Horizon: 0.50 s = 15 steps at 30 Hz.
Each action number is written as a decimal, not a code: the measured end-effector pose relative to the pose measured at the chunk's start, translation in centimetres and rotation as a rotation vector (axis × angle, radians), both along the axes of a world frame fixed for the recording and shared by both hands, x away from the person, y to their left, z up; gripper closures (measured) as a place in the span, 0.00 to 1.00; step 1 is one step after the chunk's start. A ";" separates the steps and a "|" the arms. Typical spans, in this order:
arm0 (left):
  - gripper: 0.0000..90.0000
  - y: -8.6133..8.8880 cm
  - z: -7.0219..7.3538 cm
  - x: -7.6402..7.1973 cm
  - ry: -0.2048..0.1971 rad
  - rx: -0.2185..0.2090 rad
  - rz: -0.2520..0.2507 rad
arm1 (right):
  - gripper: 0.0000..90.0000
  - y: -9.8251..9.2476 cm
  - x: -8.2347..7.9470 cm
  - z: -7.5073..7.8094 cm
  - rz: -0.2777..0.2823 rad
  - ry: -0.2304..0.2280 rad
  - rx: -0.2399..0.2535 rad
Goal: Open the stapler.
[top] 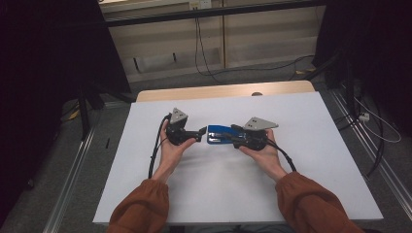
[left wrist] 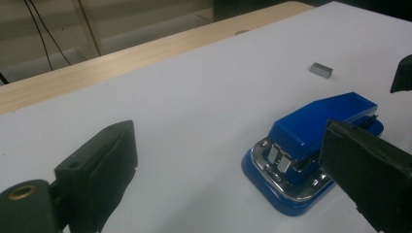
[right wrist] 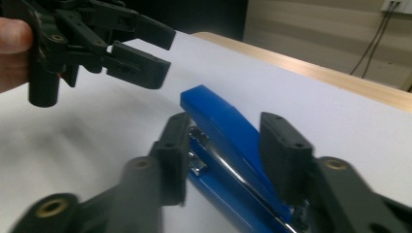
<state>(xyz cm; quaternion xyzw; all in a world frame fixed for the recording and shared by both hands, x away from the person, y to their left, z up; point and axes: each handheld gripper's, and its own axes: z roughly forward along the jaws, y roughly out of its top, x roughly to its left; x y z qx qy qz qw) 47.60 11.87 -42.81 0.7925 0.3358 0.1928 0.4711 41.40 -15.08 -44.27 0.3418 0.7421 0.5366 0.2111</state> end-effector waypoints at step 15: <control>0.11 -0.4 -0.1 -0.4 0.005 -0.009 -0.046 | 1.00 1.2 0.7 0.1 0.061 0.074 -0.032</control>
